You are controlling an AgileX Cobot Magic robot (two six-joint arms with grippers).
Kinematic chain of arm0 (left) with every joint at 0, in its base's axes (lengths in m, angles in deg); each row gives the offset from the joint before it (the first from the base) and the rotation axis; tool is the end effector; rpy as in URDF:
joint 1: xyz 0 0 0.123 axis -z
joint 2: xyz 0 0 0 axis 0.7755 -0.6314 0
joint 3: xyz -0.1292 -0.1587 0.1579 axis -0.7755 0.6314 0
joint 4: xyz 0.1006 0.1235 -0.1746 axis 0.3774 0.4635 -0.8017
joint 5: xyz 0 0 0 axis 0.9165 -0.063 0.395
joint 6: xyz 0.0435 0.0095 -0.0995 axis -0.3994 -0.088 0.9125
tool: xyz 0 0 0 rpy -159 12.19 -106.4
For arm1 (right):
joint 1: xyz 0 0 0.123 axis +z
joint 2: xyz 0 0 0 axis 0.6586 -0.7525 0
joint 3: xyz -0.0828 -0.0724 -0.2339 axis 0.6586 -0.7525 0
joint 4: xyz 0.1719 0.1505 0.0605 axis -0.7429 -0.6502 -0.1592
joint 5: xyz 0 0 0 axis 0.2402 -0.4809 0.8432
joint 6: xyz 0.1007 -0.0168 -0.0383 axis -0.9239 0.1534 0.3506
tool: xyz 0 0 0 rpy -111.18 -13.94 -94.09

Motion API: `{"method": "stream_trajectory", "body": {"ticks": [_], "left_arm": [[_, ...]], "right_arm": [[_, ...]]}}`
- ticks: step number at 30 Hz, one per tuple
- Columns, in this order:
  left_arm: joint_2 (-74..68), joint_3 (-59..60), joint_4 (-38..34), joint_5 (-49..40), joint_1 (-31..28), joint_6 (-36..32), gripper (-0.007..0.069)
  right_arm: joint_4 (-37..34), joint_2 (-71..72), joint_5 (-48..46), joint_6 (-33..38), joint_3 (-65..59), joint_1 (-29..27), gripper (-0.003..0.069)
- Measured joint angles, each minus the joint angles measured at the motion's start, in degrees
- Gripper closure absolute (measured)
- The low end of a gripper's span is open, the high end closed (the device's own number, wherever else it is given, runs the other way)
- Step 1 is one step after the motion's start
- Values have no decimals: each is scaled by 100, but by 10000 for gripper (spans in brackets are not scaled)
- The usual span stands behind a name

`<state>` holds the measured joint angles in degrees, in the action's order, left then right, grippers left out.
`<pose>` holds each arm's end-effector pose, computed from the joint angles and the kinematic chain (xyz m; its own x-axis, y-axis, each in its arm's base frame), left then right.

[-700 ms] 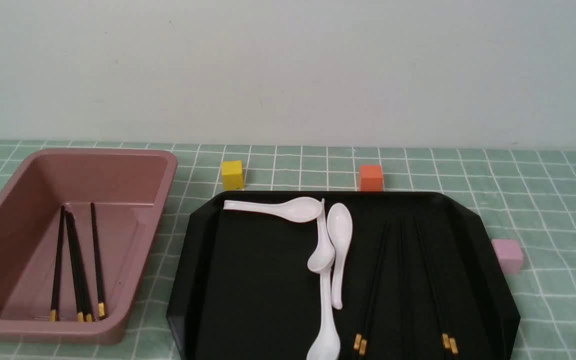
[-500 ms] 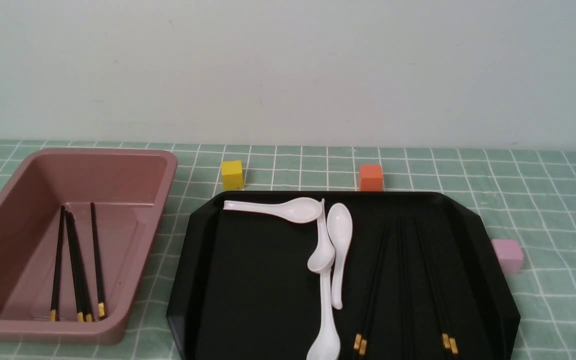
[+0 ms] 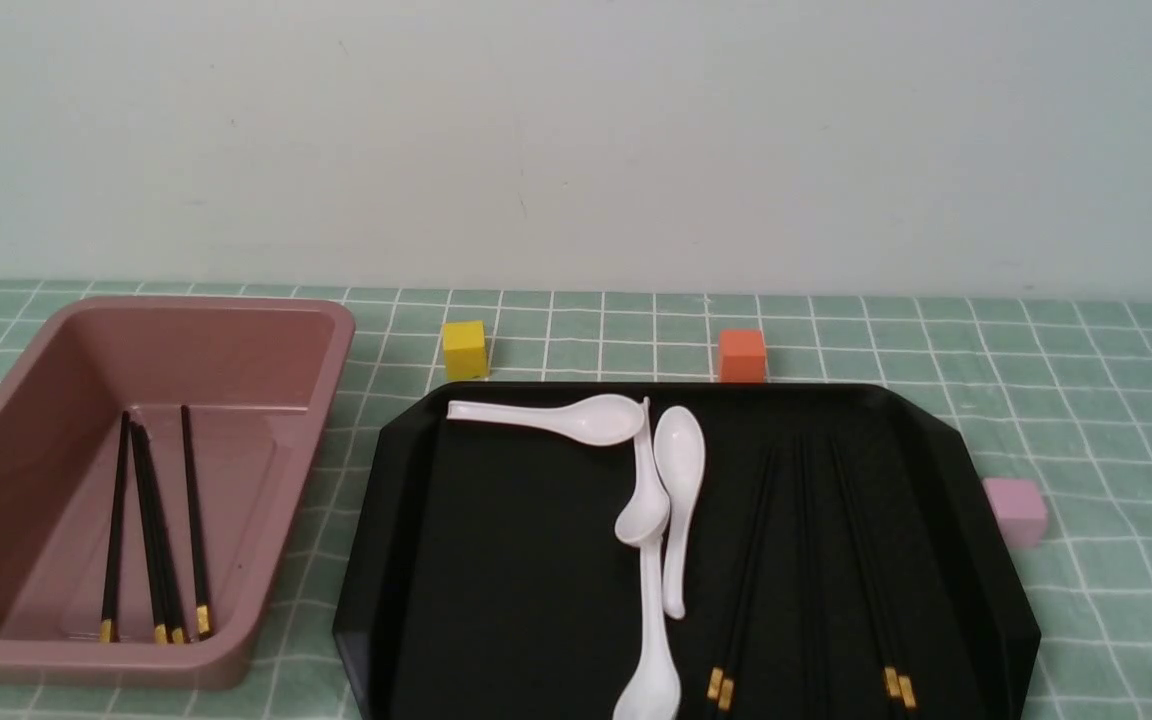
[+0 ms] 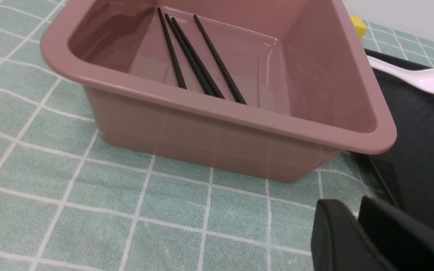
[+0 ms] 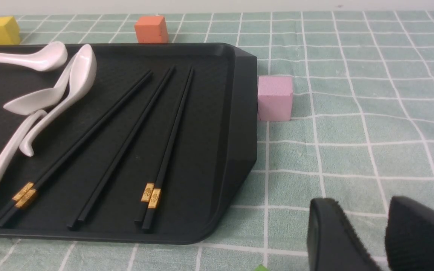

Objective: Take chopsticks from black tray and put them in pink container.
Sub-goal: 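Reach over to the black tray and grasp a pair of chopsticks with the left gripper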

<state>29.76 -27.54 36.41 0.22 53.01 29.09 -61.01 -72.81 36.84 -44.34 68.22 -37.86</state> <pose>0.0802 -0.0066 0.1639 -0.3202 -0.2899 -0.9019 -0.0290 0.9546 -0.2966 0.0809 0.0064 0.1699 -0.2896 0.0849 -0.9534 -0.0430 0.9939 0.1016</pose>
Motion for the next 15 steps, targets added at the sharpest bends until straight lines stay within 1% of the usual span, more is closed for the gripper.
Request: {"method": "stream_trajectory", "body": {"ticks": [15], "left_arm": [[0,0,0,0,0,0,511]], "right_arm": [[0,0,0,0,0,0,419]]}}
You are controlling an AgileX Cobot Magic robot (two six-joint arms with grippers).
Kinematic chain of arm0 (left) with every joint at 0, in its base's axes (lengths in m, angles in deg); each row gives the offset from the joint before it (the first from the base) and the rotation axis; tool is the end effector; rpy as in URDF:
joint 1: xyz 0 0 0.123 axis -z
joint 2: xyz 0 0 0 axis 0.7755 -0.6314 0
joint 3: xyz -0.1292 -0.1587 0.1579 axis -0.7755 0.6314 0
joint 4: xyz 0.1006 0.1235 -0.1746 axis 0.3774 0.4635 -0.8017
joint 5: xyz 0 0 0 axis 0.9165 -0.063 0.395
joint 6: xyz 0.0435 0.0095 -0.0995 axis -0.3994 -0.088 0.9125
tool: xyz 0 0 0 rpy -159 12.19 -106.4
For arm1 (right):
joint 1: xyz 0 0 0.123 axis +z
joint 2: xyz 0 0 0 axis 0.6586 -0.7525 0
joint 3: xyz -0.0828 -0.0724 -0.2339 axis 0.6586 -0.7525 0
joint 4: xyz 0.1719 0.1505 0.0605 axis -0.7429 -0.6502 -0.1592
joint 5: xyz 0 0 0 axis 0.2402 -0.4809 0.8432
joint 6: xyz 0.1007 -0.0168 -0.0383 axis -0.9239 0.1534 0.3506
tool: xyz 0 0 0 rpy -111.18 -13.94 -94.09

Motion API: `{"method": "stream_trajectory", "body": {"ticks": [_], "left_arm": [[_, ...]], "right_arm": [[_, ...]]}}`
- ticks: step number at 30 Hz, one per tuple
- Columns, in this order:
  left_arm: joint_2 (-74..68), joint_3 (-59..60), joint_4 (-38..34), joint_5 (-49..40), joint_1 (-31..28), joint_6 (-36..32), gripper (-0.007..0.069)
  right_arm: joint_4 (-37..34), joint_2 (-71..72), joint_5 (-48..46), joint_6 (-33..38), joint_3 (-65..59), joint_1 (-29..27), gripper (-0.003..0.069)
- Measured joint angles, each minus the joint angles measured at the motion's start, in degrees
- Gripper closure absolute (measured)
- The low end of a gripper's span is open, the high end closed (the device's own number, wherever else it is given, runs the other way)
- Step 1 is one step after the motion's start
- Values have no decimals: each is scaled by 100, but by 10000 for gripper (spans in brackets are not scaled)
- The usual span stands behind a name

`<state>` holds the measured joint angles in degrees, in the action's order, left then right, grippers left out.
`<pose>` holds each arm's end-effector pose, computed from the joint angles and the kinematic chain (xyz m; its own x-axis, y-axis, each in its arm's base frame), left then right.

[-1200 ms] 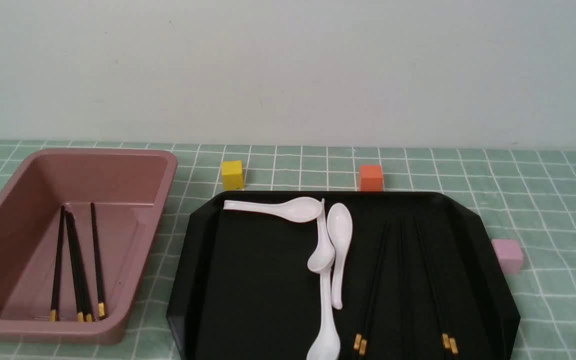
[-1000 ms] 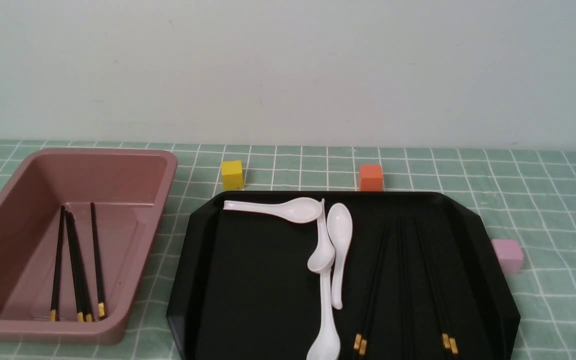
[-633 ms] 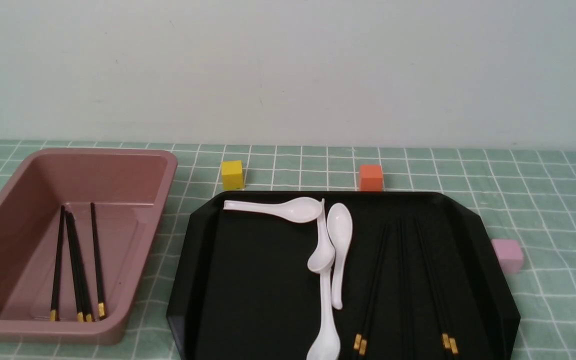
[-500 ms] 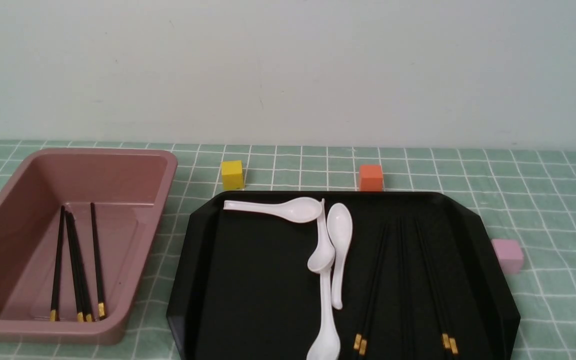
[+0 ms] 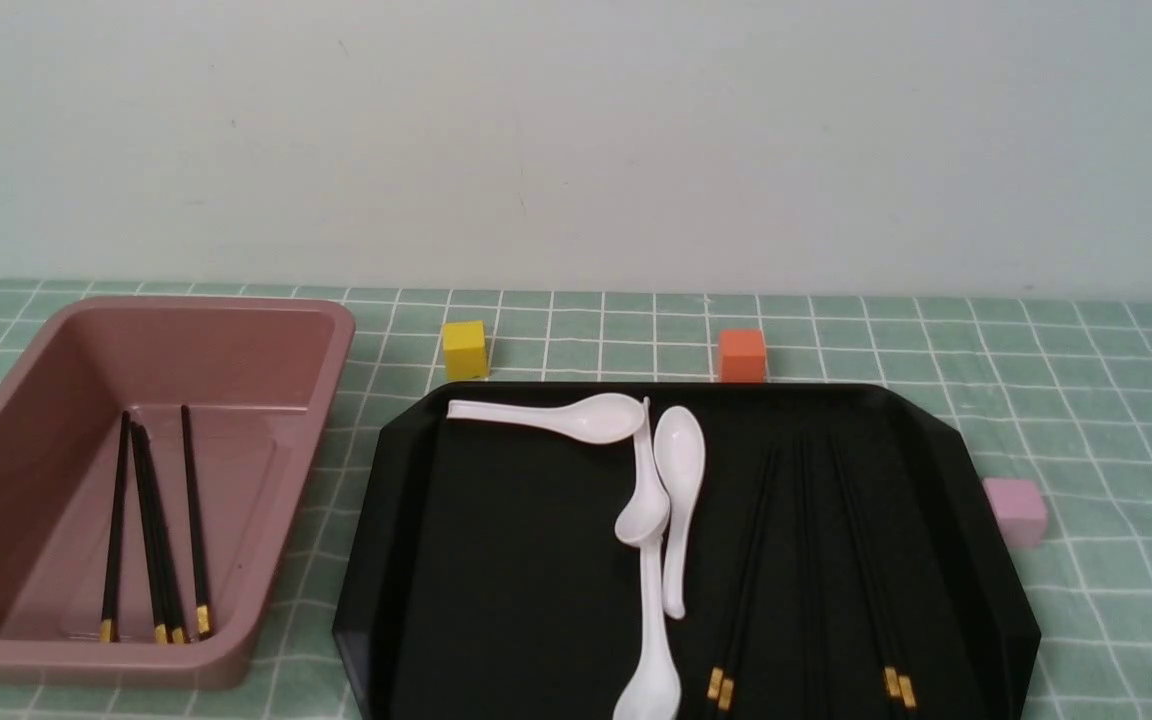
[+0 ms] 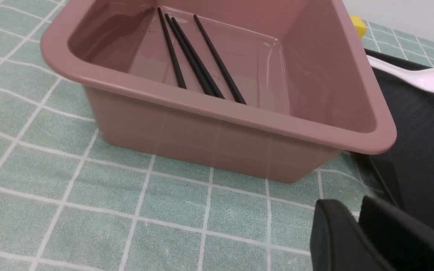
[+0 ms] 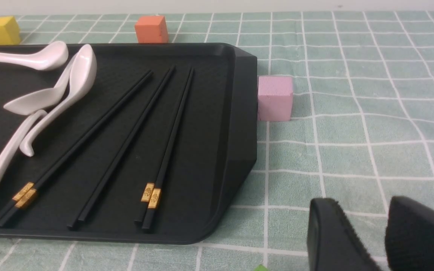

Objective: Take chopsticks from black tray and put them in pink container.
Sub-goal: 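Reach over to the black tray and grasp a pair of chopsticks with the left gripper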

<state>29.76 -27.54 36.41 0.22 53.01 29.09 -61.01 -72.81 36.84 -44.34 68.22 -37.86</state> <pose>0.0802 -0.0066 0.1639 -0.3202 -0.2899 -0.9019 -0.0290 0.9546 -0.2966 0.0809 0.0064 0.1699 -0.2896 0.0849 -0.9534 -0.0430 0.9939 0.1016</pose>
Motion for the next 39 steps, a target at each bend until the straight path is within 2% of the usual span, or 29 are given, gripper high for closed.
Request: {"method": "stream_trajectory", "body": {"ticks": [14,17,23,25,27,30,33,36,38,39], "left_arm": [[0,0,-124,59,0,69,493],[0,0,-842,81,0,571,491],[0,0,-3411,148,0,2013,488],[0,0,-4035,210,0,2173,487],[0,0,-4247,316,0,2211,487],[0,-6,-5021,848,0,2245,493],[0,-229,-5344,1013,0,1920,526],[-76,-1108,-5363,989,0,891,617],[-283,-1448,-5327,871,0,550,637],[-811,-1949,-5154,502,0,119,637]], "right_arm": [[0,0,0,0,0,0,419],[0,0,0,0,0,0,419],[0,0,0,0,0,0,419],[0,0,0,0,0,0,419],[0,0,0,0,0,0,419],[0,0,0,0,0,0,419],[0,0,0,0,0,0,419],[0,0,0,0,0,0,419],[0,0,0,0,0,0,419],[0,0,0,0,0,0,419]]}}
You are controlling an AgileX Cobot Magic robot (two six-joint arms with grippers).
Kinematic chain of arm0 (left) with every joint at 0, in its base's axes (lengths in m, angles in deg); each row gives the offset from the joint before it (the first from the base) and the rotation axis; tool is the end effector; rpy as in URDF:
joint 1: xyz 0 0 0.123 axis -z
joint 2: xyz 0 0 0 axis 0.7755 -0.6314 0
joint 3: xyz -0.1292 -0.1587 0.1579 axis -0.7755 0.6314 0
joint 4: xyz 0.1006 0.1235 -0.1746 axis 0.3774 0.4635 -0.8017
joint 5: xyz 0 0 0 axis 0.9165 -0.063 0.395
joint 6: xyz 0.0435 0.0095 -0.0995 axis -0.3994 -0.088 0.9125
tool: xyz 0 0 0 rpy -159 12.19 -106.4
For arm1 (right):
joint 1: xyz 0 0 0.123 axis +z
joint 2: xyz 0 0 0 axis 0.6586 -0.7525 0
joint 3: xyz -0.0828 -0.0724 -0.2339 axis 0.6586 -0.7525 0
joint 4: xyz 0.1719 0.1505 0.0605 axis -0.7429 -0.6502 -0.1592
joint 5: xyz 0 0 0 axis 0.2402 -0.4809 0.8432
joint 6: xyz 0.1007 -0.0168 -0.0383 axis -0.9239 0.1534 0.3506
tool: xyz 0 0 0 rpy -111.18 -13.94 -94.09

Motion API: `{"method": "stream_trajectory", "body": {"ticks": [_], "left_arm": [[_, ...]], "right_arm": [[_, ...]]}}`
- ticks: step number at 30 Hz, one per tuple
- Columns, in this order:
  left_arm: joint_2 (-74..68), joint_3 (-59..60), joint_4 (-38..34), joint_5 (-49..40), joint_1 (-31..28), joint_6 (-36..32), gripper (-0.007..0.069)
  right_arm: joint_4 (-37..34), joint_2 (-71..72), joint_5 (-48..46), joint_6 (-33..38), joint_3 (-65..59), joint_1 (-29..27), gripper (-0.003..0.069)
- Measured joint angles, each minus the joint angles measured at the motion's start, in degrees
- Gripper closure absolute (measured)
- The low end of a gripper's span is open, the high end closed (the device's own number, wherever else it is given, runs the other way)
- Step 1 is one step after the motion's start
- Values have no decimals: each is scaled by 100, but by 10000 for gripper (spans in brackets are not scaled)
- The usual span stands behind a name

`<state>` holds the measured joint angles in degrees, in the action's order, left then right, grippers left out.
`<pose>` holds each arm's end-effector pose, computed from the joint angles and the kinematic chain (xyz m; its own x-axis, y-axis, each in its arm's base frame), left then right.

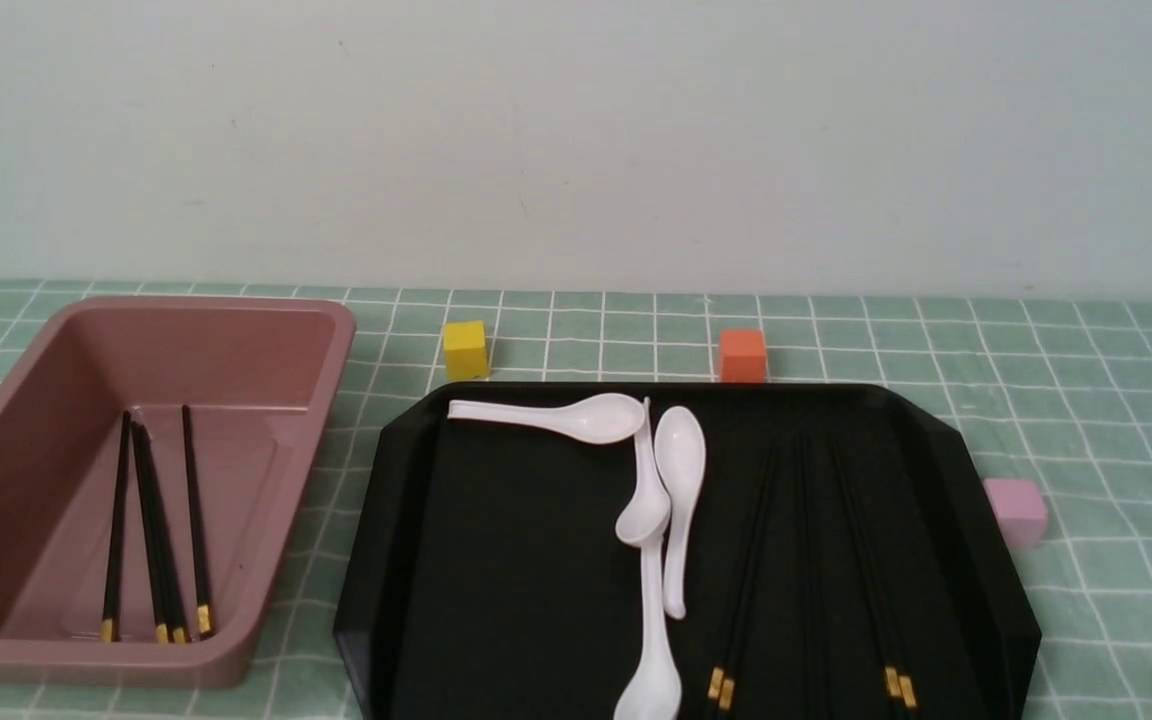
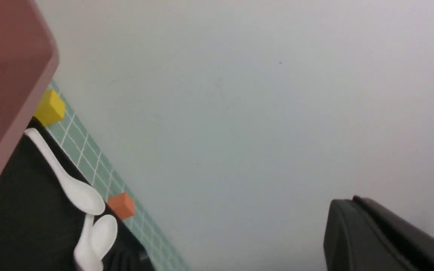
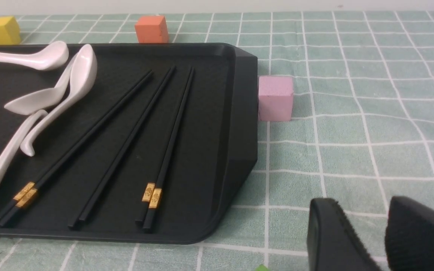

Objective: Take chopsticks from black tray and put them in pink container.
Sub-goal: 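Reach over to the black tray and grasp a pair of chopsticks with the left gripper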

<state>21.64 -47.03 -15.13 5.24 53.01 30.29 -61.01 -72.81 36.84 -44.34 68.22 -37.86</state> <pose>0.0761 -0.0301 0.2893 -0.2321 -0.8987 -0.3721 0.1908 0.3330 -0.9234 0.0809 0.0064 0.1699 -0.2896 0.0849 -0.9534 -0.0430 0.9939 0.1016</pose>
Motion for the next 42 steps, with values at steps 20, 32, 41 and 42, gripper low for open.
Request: {"method": "stream_trajectory", "body": {"ticks": [20,32,41,42], "left_arm": [[-7187,-3842,3244,-4305,2129,163,637],[-8681,-5570,4924,-4023,4098,1649,627],[-8723,-5671,4991,-4000,4108,1671,612],[-8727,-5671,4978,-4000,4108,1671,612]], "right_arm": [[0,0,0,0,0,0,419],[0,0,0,0,0,0,419],[0,0,0,0,0,0,419],[0,0,0,0,0,0,419]]}}
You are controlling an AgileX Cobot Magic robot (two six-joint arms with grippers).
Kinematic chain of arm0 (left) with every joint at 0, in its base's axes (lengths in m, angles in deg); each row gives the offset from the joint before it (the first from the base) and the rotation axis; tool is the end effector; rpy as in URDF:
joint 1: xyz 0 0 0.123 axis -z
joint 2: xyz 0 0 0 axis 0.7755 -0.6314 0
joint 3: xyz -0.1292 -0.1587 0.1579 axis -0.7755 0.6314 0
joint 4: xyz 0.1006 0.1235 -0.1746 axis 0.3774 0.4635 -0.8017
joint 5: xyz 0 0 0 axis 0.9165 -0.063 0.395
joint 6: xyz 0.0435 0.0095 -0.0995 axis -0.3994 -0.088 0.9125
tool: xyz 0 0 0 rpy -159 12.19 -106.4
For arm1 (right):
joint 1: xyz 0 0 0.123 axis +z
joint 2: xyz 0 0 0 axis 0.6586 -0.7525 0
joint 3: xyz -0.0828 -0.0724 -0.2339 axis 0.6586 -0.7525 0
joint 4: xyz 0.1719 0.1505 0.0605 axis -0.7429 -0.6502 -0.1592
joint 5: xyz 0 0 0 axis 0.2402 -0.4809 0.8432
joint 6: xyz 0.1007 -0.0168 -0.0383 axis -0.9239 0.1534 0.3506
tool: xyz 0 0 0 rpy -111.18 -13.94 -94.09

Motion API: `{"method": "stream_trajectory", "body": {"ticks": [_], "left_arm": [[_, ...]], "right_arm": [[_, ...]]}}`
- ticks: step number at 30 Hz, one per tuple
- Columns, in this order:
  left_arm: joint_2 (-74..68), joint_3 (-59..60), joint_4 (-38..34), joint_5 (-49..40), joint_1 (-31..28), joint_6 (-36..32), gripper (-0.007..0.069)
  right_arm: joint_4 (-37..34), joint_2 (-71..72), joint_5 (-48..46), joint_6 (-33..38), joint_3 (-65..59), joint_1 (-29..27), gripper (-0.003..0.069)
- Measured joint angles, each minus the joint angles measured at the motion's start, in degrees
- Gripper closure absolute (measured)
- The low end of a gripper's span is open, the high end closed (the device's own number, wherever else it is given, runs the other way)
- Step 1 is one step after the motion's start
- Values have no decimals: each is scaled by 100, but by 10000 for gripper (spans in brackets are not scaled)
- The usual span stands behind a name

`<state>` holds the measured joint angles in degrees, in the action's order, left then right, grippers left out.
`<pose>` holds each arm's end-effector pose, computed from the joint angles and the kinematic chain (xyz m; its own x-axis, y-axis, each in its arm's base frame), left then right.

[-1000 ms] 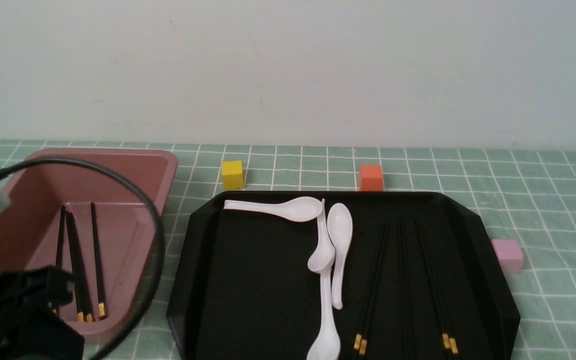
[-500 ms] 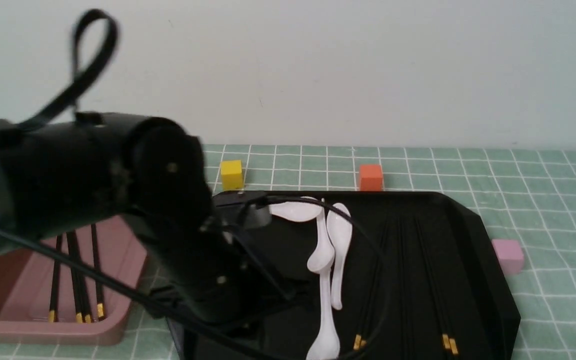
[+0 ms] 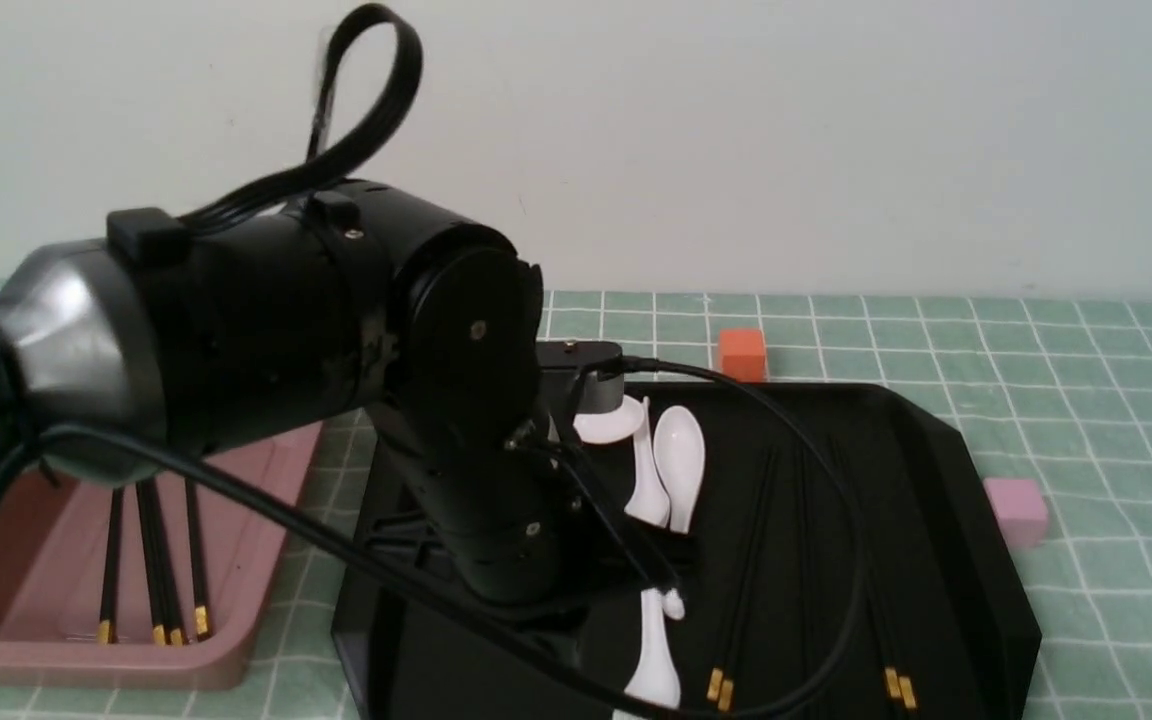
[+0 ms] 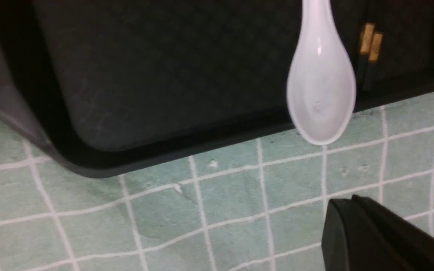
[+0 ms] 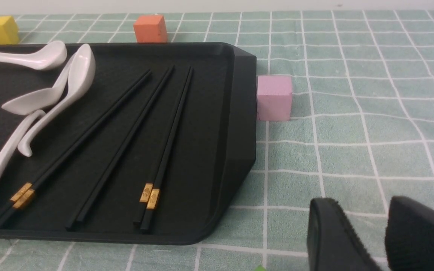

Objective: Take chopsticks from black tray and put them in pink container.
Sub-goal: 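Reach over to the black tray and grasp a pair of chopsticks with the left gripper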

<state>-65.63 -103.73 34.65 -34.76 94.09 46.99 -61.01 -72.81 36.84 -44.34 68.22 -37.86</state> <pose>0.2295 -0.2306 0.2320 -0.9707 0.1387 -0.1960 0.1861 0.9505 -0.2489 0.0809 0.0064 0.1699 -0.2896 0.0849 -0.9534 -0.0430 0.9939 0.1016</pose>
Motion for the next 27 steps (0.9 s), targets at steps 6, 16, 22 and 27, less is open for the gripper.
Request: {"method": "stream_trajectory", "body": {"ticks": [6,16,22,27], "left_arm": [[-298,-616,-130,-123,0,-6,533],[-669,-970,-210,98,0,-213,419],[-1228,-1365,-524,-45,5,-525,361],[-1929,-2112,-473,-356,122,-675,336]], "right_arm": [[0,0,0,0,0,0,419],[0,0,0,0,0,0,419],[0,0,0,0,0,0,419],[0,0,0,0,0,0,419]]}}
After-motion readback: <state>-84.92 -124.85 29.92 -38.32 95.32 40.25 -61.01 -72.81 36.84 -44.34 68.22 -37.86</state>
